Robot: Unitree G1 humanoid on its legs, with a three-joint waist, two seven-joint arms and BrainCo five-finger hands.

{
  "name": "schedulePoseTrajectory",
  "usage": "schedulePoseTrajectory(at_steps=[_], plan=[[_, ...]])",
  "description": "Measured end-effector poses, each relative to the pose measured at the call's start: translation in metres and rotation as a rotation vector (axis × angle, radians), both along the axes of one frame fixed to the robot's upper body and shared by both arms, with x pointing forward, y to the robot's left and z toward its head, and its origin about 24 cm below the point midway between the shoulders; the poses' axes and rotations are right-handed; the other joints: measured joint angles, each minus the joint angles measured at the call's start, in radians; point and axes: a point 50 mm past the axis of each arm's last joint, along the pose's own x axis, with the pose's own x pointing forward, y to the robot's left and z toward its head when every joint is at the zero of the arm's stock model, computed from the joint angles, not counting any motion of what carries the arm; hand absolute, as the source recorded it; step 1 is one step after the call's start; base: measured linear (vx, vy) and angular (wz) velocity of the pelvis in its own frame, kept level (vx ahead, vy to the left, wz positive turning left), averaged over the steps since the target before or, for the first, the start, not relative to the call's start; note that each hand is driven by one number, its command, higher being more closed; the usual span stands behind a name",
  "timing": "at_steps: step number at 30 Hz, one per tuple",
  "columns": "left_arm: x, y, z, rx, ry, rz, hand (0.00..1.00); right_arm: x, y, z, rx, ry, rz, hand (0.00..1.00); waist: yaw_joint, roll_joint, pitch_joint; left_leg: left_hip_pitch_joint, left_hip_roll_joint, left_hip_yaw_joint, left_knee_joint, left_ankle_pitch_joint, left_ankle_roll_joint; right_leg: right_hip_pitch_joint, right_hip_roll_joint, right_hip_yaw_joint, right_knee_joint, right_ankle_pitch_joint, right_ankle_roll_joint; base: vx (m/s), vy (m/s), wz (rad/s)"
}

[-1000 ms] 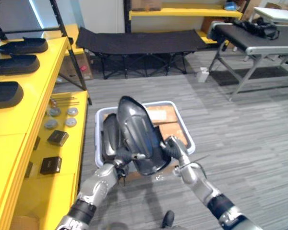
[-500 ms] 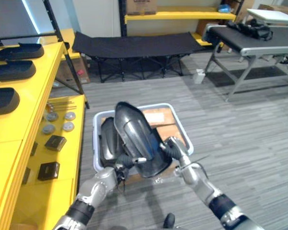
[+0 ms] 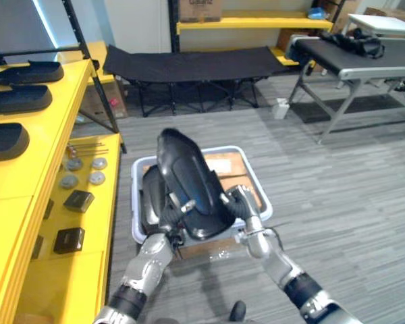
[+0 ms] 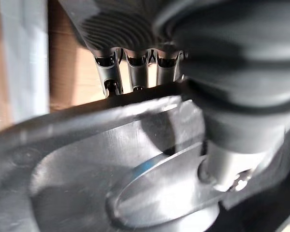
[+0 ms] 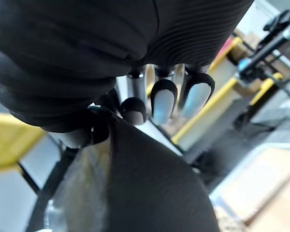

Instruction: Walk over and take plastic housings, then place them on the shelf

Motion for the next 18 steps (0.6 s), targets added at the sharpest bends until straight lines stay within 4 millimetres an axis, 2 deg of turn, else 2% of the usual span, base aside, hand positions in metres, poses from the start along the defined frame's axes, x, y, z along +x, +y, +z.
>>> schedulePoseTrajectory(at_steps=[6, 16, 17, 18], plan=[[0.002, 0.002, 0.004, -0.118, -0.014, 0.070, 1.00, -0.004, 0.015, 0.011, 0.097, -0.060, 0.043, 1.00, -0.002, -0.014, -0.005, 0.000, 0.005, 0.012, -0.004, 0.000, -0.001, -0.006, 0.006, 0.011, 0.000, 0.001, -0.001, 0.01, -0.008, -0.06], [0.003, 0.000, 0.010, -0.147, -0.056, 0.088, 1.00, -0.009, 0.017, 0.012, 0.142, -0.060, 0.051, 1.00, -0.004, -0.031, -0.005, 0.002, 0.002, 0.021, -0.004, 0.000, 0.000, -0.010, 0.006, 0.025, 0.000, 0.015, 0.000, 0.00, 0.003, -0.02], [0.003, 0.000, 0.013, -0.123, -0.071, 0.090, 1.00, -0.009, 0.017, 0.012, 0.147, -0.061, 0.053, 0.00, -0.004, -0.032, -0.005, 0.002, 0.002, 0.022, -0.003, 0.000, 0.000, -0.010, 0.006, 0.027, 0.000, 0.017, -0.001, -0.02, -0.002, -0.03], [0.004, 0.000, 0.016, -0.097, -0.090, 0.092, 1.00, -0.009, 0.018, 0.012, 0.156, -0.062, 0.056, 0.00, -0.004, -0.032, -0.004, 0.002, 0.002, 0.023, -0.002, 0.000, 0.000, -0.010, 0.007, 0.027, 0.000, 0.018, -0.002, 0.00, 0.000, 0.00]])
